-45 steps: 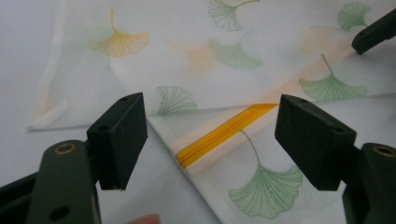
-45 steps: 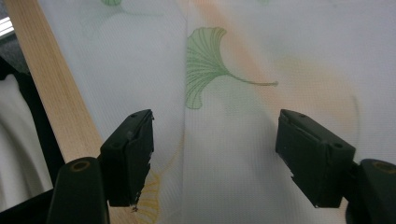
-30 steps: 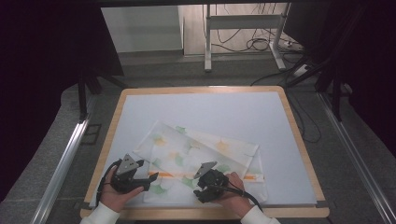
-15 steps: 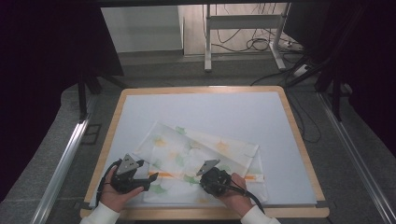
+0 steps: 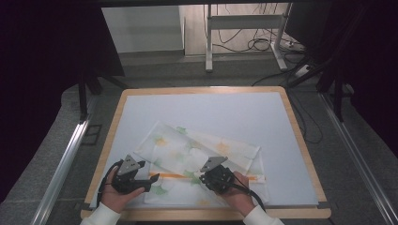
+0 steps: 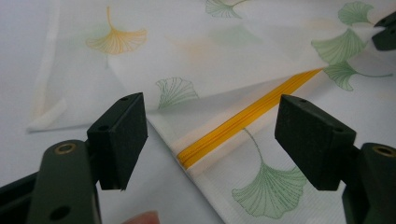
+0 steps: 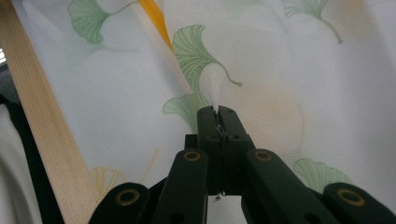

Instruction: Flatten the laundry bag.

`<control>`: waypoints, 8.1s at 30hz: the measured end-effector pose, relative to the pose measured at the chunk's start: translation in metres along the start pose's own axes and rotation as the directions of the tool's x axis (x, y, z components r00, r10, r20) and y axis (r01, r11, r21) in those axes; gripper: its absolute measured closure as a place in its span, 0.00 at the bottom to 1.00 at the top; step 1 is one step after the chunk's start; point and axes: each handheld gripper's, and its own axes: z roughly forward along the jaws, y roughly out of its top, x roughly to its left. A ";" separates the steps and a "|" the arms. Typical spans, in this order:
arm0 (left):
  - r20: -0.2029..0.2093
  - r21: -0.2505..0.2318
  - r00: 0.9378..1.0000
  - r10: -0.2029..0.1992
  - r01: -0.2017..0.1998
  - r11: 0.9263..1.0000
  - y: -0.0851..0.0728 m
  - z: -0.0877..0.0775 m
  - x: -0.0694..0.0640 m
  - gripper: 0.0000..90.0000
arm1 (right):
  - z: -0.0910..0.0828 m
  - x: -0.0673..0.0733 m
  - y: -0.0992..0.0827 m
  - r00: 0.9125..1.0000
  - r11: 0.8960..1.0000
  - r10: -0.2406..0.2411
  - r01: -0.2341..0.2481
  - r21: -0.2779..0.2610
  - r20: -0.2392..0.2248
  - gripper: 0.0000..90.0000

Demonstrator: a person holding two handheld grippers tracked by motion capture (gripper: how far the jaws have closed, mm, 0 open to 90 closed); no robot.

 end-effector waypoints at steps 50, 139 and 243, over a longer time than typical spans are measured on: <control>0.011 0.012 0.999 0.052 -0.052 0.999 -0.002 0.003 -0.003 0.28 | -0.045 -0.084 0.024 0.992 0.975 0.125 -0.117 -0.188 0.032 0.99; 0.010 0.033 0.999 0.042 -0.042 0.999 -0.002 0.008 -0.007 0.28 | -0.003 -0.241 0.013 0.888 0.873 0.451 -0.416 -0.255 0.095 0.99; 0.052 -0.007 0.994 0.097 -0.097 0.995 0.009 0.021 -0.008 0.25 | -0.100 -0.071 -0.128 0.944 0.940 0.328 -0.324 -0.107 0.030 0.99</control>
